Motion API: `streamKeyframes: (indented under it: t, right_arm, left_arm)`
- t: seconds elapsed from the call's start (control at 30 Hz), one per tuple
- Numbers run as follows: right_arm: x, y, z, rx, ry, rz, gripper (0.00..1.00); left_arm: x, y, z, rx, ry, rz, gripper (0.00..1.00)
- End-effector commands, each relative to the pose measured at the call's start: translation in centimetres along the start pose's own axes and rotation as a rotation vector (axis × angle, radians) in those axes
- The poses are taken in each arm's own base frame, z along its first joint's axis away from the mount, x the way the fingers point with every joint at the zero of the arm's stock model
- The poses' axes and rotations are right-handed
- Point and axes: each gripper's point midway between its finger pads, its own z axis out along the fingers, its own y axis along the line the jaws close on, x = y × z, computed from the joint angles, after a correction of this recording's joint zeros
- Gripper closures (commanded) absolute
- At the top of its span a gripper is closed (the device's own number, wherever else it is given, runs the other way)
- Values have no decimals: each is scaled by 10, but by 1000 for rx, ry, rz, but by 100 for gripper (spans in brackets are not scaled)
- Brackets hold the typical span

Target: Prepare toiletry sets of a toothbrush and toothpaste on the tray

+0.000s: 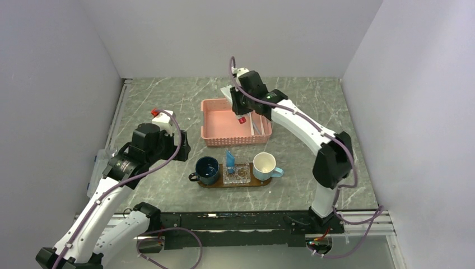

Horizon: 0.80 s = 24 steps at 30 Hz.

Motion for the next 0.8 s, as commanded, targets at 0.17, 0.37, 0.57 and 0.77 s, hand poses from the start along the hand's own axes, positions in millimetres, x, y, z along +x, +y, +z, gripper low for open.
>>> streamKeyframes:
  t: [0.17, 0.37, 0.57, 0.77]
  right_arm:
    - [-65, 50, -116, -253, -330, 86, 73]
    - [-66, 78, -179, -450, -445, 166, 72]
    - [-54, 107, -227, -655, -523, 245, 72]
    - [-39, 139, -264, -820, -599, 302, 71]
  left_arm:
    - [-23, -42, -17, 235, -75, 6, 1]
    - [-38, -92, -49, 534, -131, -13, 1]
    - [-47, -133, -88, 826, -188, -59, 1]
    - [-48, -152, -107, 1004, -220, -130, 1]
